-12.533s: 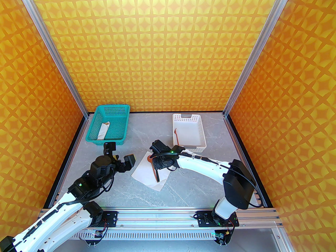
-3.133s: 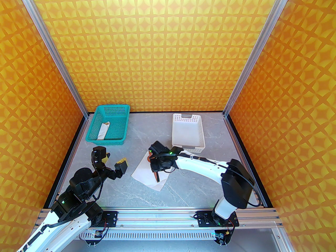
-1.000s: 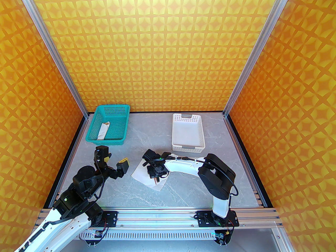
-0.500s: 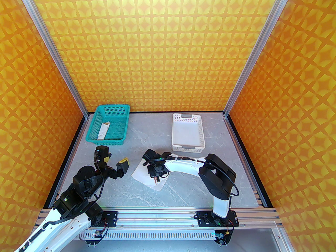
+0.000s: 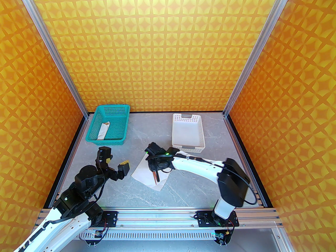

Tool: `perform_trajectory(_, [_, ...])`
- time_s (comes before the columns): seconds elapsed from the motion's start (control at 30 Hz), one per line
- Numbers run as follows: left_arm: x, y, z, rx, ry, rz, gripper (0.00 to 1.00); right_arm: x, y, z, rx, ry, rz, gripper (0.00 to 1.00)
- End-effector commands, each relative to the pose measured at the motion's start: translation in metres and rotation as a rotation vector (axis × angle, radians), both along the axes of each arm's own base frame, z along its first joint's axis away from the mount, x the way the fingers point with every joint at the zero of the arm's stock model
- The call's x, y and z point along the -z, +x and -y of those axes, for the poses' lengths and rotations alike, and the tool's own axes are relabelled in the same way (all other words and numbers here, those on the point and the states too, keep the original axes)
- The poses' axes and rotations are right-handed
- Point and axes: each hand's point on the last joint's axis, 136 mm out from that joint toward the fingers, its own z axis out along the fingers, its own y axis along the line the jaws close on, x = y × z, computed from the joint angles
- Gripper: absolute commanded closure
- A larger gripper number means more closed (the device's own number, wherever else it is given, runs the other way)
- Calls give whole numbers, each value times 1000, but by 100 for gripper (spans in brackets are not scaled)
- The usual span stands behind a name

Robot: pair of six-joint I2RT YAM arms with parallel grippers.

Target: Place the utensils on the paper napkin and roll it up

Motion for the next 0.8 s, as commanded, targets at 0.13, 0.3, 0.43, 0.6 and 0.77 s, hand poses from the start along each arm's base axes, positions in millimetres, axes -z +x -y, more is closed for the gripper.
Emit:
perform_trajectory(0.13, [13, -10, 37, 184, 108, -24, 1, -30, 16, 45, 73, -5, 75, 72])
perform_trajectory(0.3, [26, -15, 64, 295, 195, -23, 1, -41, 22, 82, 145, 9, 107, 68])
perform_trajectory(0.43, [35, -21, 82, 361, 267, -13, 1, -47, 22, 106, 197, 35, 119, 65])
perform_trajectory(0.6, [48, -31, 99, 429, 354, 3, 1, -54, 17, 137, 273, 81, 135, 63])
perform_trajectory(0.77, [57, -40, 109, 466, 432, 40, 1, -60, 11, 159, 328, 105, 168, 58])
